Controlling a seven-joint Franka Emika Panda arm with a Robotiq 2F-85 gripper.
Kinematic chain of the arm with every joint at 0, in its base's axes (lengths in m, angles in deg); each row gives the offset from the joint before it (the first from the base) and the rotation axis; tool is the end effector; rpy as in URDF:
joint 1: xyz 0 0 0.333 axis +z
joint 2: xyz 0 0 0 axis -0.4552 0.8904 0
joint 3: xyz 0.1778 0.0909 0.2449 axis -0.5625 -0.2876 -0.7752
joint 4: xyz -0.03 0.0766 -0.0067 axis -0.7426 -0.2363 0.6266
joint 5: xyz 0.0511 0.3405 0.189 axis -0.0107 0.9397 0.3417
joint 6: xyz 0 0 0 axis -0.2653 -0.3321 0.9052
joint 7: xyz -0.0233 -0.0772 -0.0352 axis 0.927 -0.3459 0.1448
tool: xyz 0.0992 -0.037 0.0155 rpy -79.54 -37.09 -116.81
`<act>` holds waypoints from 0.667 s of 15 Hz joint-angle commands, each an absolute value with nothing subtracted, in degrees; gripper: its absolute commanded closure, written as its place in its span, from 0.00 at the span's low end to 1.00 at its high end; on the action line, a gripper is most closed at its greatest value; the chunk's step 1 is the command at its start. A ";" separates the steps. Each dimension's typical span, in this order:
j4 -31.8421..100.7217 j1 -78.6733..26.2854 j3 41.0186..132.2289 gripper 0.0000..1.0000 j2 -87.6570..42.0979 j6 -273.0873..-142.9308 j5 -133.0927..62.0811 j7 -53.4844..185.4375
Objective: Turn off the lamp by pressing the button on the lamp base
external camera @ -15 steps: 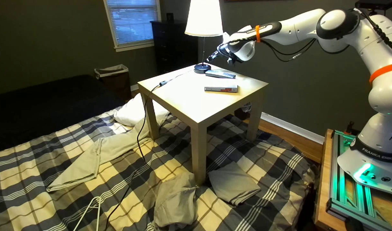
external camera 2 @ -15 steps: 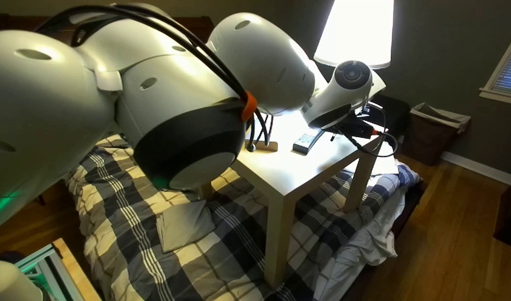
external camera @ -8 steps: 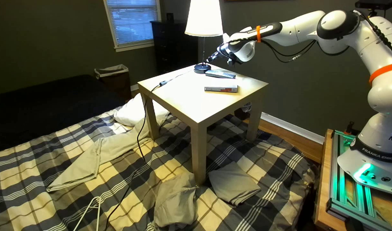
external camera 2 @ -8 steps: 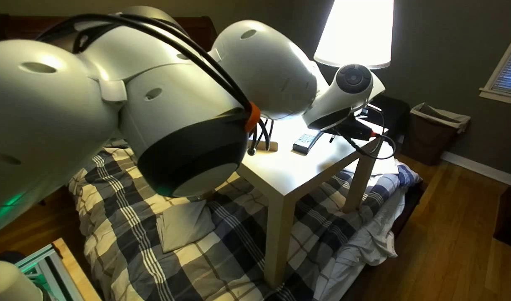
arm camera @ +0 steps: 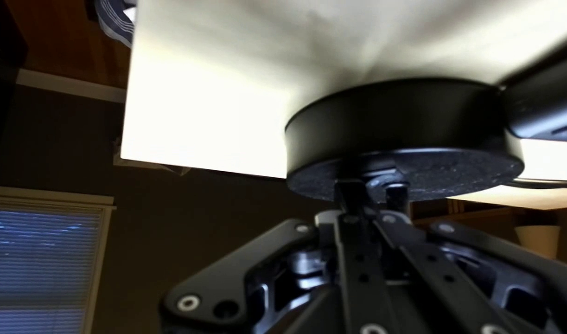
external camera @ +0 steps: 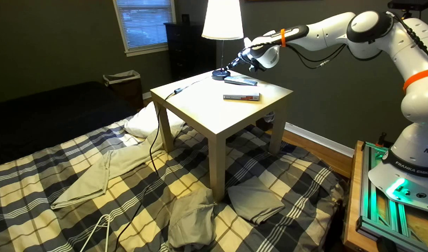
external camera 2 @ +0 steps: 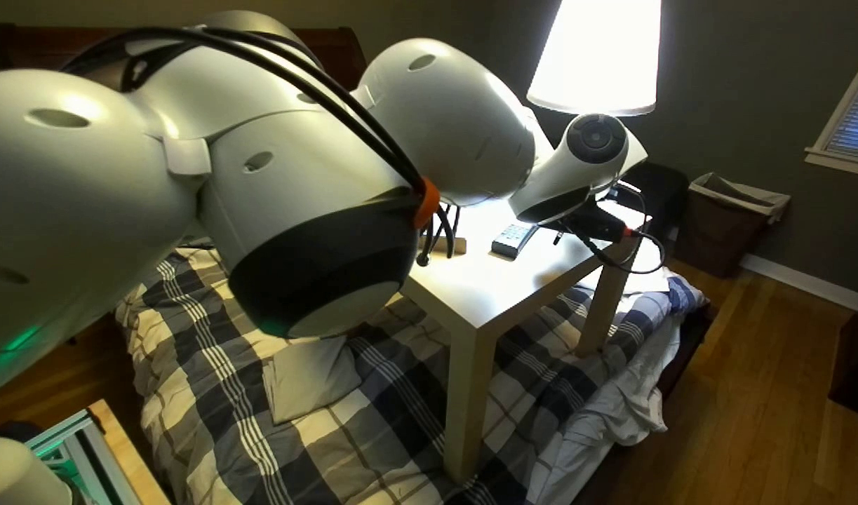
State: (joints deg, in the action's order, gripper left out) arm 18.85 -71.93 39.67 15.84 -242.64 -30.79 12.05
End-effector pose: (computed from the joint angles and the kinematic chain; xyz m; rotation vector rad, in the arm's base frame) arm 0.7550 -0.2327 0.3373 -2.7054 -0.3844 -1.4221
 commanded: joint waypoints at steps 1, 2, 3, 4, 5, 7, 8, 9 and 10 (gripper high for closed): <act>20.47 -73.77 37.85 1.00 15.31 -241.28 -29.79 9.97; 20.66 -74.12 37.30 1.00 15.29 -241.12 -29.68 9.73; 20.84 -74.34 36.98 1.00 15.23 -241.06 -29.67 9.65; 21.10 -74.67 36.52 1.00 15.17 -240.90 -29.69 9.47; 21.27 -74.92 36.18 1.00 15.15 -240.86 -29.69 9.40; 21.65 -75.49 35.51 1.00 15.09 -240.49 -29.68 9.13; 21.85 -75.64 35.45 1.00 15.01 -240.41 -29.74 9.02; 22.10 -75.87 35.35 1.00 14.99 -240.34 -29.79 8.84; 22.33 -75.98 35.46 1.00 14.93 -240.28 -29.88 8.78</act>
State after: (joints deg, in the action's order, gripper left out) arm 20.19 -74.16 36.54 15.80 -242.00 -30.79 10.56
